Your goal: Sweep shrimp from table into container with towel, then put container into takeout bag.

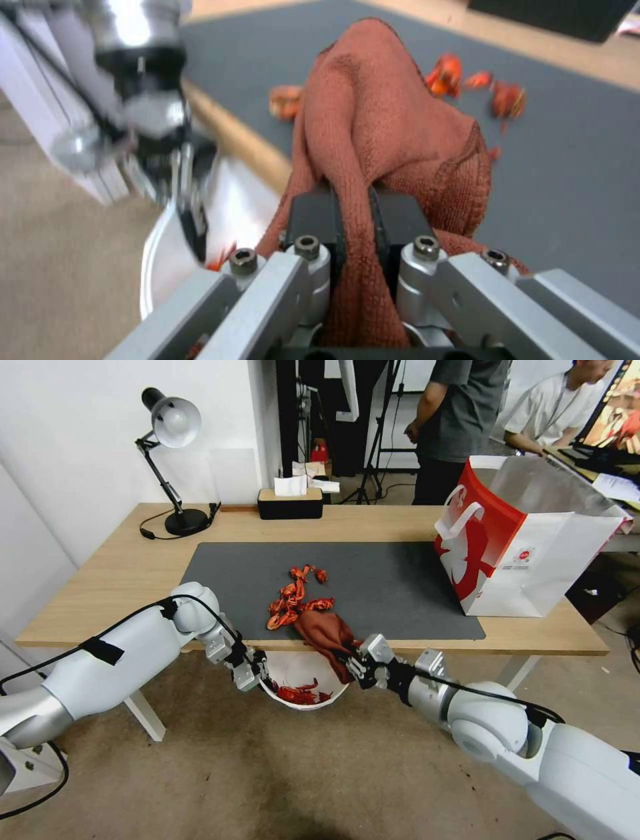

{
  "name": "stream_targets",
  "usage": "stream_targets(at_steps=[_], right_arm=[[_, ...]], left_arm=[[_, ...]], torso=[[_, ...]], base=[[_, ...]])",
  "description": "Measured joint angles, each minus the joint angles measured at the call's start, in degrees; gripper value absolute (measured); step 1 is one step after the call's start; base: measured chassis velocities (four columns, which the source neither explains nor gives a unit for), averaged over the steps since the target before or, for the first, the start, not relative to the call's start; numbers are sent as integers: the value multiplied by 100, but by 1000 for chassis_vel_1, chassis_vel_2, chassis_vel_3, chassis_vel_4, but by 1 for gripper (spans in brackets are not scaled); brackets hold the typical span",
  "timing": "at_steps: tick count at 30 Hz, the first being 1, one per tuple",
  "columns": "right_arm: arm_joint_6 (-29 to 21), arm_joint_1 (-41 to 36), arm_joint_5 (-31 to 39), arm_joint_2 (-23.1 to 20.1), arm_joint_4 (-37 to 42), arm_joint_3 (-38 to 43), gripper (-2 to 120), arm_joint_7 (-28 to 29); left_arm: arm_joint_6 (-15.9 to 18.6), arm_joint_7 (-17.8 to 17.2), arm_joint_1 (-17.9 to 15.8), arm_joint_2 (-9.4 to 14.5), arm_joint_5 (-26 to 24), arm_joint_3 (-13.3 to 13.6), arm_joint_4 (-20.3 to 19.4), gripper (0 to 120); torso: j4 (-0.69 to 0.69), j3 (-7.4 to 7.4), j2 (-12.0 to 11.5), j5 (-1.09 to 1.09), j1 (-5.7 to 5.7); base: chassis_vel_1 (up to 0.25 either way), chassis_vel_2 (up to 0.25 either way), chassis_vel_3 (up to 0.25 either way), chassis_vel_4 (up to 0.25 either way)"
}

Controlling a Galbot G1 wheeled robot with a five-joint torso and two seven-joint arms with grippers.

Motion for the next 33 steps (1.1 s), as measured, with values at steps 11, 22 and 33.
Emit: stream_targets(at_steps=[11, 22, 33], right_arm=[[386, 1229, 1100, 415, -524, -57, 5, 453], [460, 3171, 839, 1720, -3428, -1052, 5, 357], [631, 3856, 126, 2754, -5859, -1575, 5, -574]], left_arm=[[3, -7, 109, 54, 17, -42, -60, 0], [3, -11, 197, 103, 45, -210, -135, 0], [-33, -6, 355, 172, 77, -421, -155, 0]], torso=[[0, 0, 0, 0, 0], [2, 0, -1, 0, 0], [3, 0, -1, 0, 0]], base=[[0, 0, 0, 0], [0, 0, 0, 0], [0, 0, 0, 0]])
